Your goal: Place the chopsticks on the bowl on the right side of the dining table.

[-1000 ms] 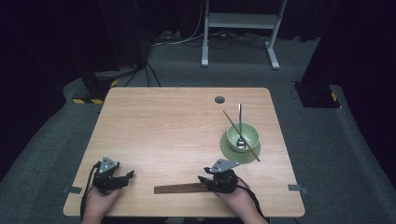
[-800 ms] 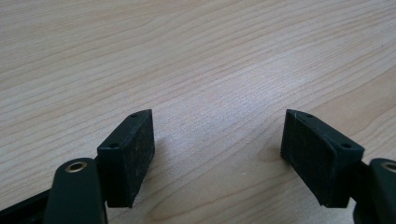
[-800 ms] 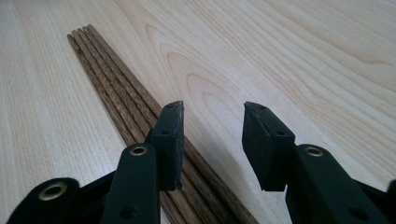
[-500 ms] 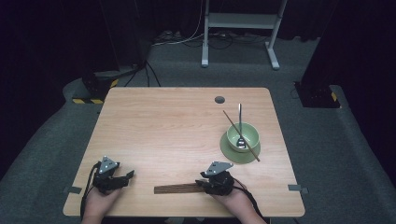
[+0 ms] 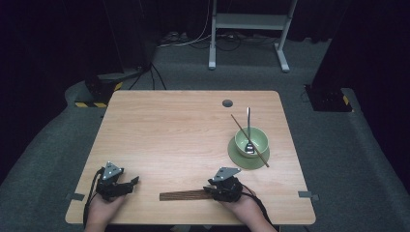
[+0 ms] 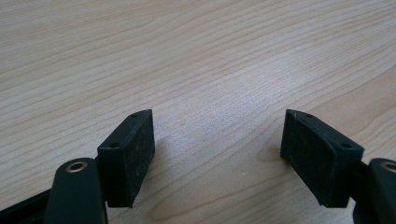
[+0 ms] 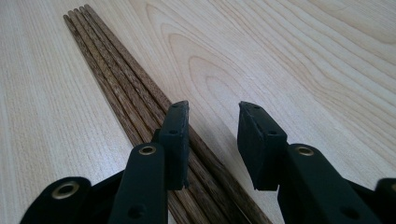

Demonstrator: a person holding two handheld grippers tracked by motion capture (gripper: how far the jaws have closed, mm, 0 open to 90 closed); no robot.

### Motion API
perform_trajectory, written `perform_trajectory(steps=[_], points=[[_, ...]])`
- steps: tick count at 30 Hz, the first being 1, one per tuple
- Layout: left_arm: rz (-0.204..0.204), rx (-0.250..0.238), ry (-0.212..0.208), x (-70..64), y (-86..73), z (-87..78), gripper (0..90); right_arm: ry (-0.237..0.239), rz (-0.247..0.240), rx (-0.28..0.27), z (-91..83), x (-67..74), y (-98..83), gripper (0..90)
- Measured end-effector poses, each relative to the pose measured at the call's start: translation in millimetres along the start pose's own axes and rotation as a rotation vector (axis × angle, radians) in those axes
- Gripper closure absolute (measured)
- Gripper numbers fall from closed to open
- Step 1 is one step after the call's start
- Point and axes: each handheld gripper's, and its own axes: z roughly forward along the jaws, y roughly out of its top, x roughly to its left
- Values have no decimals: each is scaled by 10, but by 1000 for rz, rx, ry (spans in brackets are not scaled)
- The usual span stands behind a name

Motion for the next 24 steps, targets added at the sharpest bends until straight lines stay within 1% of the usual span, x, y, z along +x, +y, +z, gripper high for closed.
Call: perform_trajectory(steps=[5,6,9,12,15,16,21,22,24], points=[[0,0,0,-1,0,0,261,-12,-3,3,-1,-14,-6,646],[1,0,0,0,0,0,261,-22,4,5,-5,-23,-9,649],[0,0,0,0,0,0,260,-31,14,5,-10,-36,-14,656],[1,0,1,0,0,0,261,-45,13,8,-19,-73,-26,677],[1,0,1,-2,0,-1,260,-57,26,14,-31,-112,-38,696],[2,-1,1,-1,0,0,261,-60,21,14,-34,-128,-43,697],[1,-1,1,-2,0,0,261,-82,51,13,-76,-219,-78,699],[2,-1,1,-2,0,0,261,-90,63,11,-94,-254,-93,699],[3,-1,1,-2,0,-1,261,-95,70,10,-104,-274,-101,699]])
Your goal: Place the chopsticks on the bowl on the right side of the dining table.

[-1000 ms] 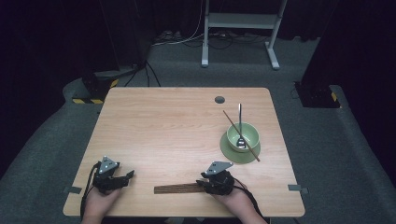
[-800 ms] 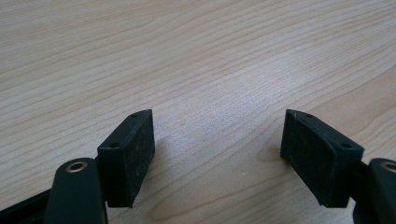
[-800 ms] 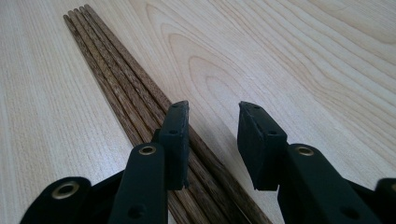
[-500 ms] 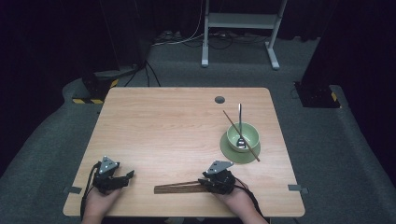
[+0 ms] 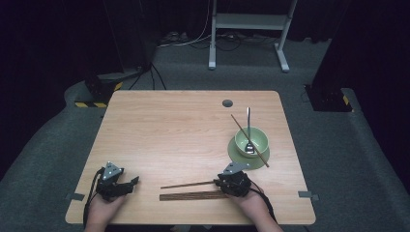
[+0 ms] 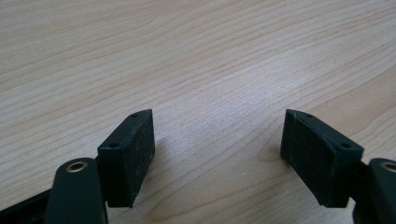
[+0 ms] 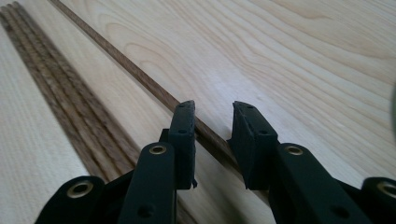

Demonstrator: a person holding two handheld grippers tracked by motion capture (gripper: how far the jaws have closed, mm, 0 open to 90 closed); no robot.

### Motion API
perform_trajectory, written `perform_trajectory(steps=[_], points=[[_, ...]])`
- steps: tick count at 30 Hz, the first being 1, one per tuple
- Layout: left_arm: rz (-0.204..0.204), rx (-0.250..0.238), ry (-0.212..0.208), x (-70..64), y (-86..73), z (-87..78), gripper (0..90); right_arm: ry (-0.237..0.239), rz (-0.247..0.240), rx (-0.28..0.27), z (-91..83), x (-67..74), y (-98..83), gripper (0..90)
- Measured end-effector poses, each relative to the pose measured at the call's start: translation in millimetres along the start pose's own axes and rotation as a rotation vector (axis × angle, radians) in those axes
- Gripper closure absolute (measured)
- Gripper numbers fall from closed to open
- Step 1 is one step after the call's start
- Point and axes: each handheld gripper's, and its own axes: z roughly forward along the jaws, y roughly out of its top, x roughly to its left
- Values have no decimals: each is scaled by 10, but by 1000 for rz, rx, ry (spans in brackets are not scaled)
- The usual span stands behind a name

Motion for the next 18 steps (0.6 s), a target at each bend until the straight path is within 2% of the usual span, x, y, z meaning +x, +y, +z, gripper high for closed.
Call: perform_trajectory(steps=[10,18], points=[[0,0,0,0,0,0,262,-26,50,-8,-69,-184,-64,706],[2,1,0,0,0,-1,261,-35,67,-5,-91,-226,-73,786]])
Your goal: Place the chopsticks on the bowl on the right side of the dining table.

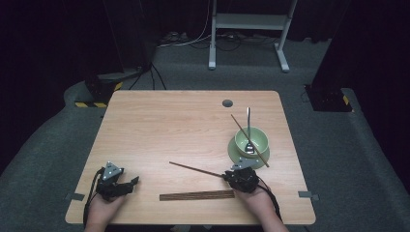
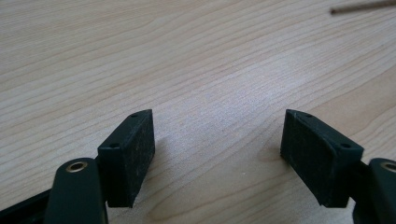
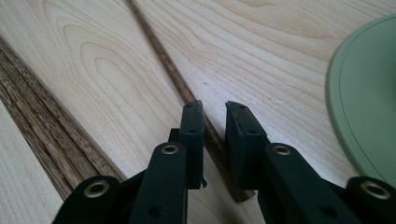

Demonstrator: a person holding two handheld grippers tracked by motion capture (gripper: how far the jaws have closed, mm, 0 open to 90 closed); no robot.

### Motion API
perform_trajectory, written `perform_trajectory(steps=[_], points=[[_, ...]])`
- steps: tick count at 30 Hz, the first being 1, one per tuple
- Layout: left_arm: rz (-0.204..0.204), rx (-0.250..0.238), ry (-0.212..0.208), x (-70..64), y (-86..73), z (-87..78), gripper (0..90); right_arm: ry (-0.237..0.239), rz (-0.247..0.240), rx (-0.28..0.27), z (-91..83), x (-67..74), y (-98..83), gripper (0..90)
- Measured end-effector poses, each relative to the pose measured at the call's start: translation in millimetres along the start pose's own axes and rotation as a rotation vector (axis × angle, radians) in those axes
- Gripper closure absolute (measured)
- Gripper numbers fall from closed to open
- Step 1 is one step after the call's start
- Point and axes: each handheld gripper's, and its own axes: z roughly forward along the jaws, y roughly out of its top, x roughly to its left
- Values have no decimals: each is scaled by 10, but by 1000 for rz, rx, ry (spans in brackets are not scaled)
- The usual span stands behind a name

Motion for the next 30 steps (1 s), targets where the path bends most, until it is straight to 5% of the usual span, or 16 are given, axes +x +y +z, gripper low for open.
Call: perform_trajectory(steps=[30], points=[[-3,-1,-1,0,0,1,262,-2,-58,-7,7,6,-17,829]])
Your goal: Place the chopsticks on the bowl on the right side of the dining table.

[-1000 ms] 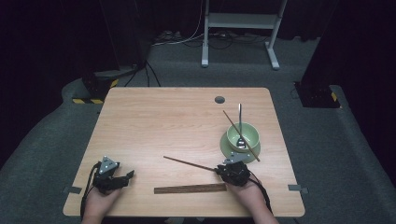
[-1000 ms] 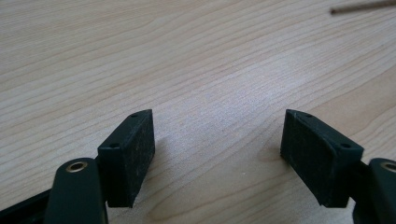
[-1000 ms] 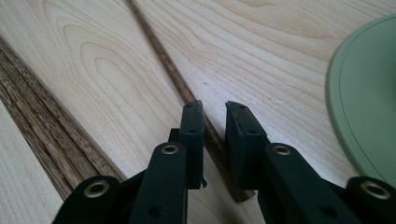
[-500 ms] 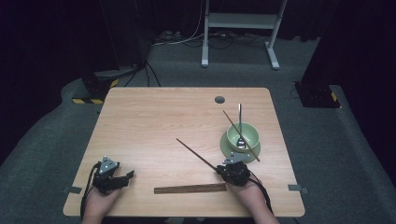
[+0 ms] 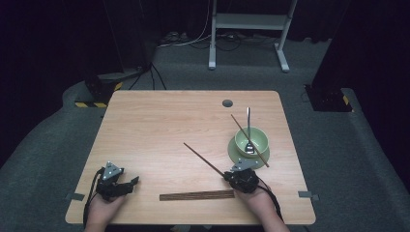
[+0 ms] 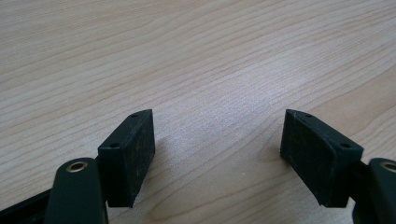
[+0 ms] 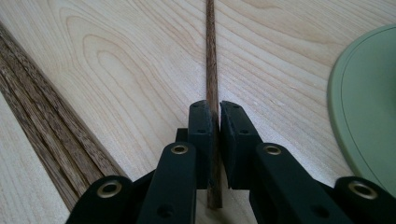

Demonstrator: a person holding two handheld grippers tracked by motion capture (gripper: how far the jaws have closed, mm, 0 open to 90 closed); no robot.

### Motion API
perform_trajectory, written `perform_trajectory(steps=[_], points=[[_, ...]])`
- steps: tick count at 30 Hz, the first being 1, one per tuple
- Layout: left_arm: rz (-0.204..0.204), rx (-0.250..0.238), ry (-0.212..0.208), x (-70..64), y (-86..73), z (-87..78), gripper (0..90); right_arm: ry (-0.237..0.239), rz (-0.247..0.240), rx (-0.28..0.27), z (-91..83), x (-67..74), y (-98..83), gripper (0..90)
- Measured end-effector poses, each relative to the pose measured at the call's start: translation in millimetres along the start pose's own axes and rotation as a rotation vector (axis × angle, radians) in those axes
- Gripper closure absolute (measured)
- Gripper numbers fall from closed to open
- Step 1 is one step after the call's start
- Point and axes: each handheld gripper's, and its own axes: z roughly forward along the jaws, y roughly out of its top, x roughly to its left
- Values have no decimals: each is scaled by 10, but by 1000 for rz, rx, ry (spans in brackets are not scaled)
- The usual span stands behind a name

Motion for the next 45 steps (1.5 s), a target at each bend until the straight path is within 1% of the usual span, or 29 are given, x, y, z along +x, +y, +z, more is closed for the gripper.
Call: perform_trajectory(steps=[7,12,24,37,45], points=[[0,0,0,0,0,0,262,-9,-12,4,0,15,5,833],[0,0,0,1,0,0,262,-25,-25,13,-9,30,16,836],[2,-1,1,-1,0,0,263,-49,-19,-49,-153,24,56,838],[4,-2,3,-3,-1,-1,265,-70,-29,-79,-231,26,86,838],[5,-1,2,-4,-1,-2,265,-81,-26,-96,-270,15,94,838]])
